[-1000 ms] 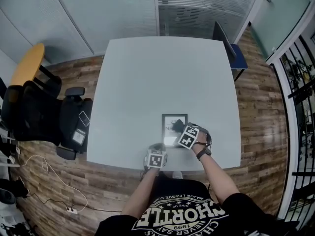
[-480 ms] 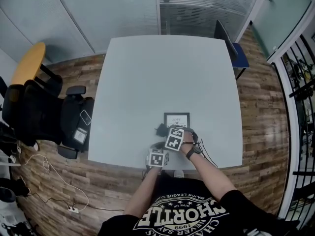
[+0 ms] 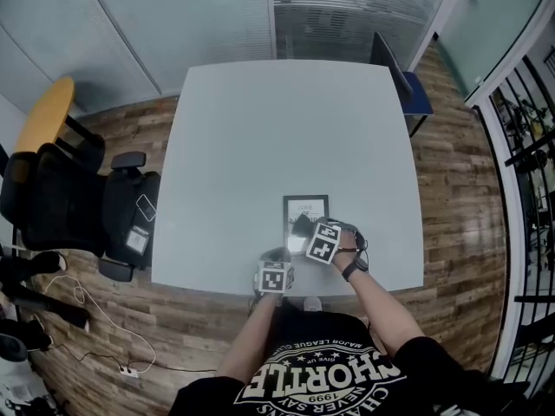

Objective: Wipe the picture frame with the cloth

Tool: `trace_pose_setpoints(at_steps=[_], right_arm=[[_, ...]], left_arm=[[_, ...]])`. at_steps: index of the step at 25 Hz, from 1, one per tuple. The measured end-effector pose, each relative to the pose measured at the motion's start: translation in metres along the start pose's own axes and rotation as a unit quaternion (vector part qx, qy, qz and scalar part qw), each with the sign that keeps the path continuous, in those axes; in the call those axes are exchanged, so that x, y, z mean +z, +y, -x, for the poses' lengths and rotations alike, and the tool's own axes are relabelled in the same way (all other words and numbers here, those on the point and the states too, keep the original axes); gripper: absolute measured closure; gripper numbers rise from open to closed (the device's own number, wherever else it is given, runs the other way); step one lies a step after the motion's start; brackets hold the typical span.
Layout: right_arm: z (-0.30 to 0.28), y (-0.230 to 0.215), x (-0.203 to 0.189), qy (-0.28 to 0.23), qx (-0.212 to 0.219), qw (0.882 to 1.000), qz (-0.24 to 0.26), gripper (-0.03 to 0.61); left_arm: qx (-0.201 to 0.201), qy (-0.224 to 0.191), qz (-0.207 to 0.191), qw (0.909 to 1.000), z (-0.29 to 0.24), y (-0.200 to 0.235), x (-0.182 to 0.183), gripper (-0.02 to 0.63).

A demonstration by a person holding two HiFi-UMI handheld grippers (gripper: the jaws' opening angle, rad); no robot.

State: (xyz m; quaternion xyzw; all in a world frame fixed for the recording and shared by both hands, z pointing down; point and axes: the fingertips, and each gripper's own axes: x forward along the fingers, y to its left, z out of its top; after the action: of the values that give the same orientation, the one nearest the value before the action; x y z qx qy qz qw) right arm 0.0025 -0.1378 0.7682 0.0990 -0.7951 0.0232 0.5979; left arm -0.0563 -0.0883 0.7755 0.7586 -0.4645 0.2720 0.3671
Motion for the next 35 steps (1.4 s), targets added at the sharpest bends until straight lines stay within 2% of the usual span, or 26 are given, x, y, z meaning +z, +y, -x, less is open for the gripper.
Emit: trace_pose_setpoints(at_steps=[3, 5, 8, 12, 18, 23, 28, 35], right_arm=[[0.007, -0.006, -0.023, 0.01, -0.012, 1.0, -0.019, 0.5], [0.009, -0.009, -0.029, -0.003, -0.015, 0.999, -0.04, 0.5], [0.01, -0.01, -0.029, -0.013, -0.013, 0.998, -0.06, 0.5], [0.013, -0.005, -0.01, -0.023, -0.003, 0.998, -0.052, 0.5], [0.008, 0.013, 0.044, -0.062, 0.023, 0.998, -0.02, 0.5], [-0.011, 0.03, 0.058, -0.041, 0.04, 0.998, 0.006, 0.5], [-0.009, 0.027, 0.037, -0.028, 0.033, 0.999, -0.006, 0.5], [0.01, 0.012, -0.022, 0.001, 0.015, 0.998, -0.065, 0.5]], left_arm=[[-0.003, -0.001, 0.002, 1.0, 0.002, -0.003, 0.001, 0.607], [-0.003, -0.004, 0.013, 0.9999, 0.001, 0.0, 0.001, 0.607], [-0.006, -0.011, 0.037, 0.9992, 0.0, 0.004, 0.001, 0.607], [-0.028, -0.022, 0.083, 0.9959, 0.004, 0.002, 0.003, 0.607], [-0.03, -0.026, 0.059, 0.9975, 0.004, 0.002, 0.003, 0.607], [-0.033, -0.024, 0.058, 0.9975, 0.003, 0.004, 0.002, 0.607], [-0.032, -0.025, 0.055, 0.9977, 0.002, 0.004, 0.002, 0.607], [-0.026, -0.029, 0.055, 0.9977, 0.003, 0.004, 0.003, 0.607]])
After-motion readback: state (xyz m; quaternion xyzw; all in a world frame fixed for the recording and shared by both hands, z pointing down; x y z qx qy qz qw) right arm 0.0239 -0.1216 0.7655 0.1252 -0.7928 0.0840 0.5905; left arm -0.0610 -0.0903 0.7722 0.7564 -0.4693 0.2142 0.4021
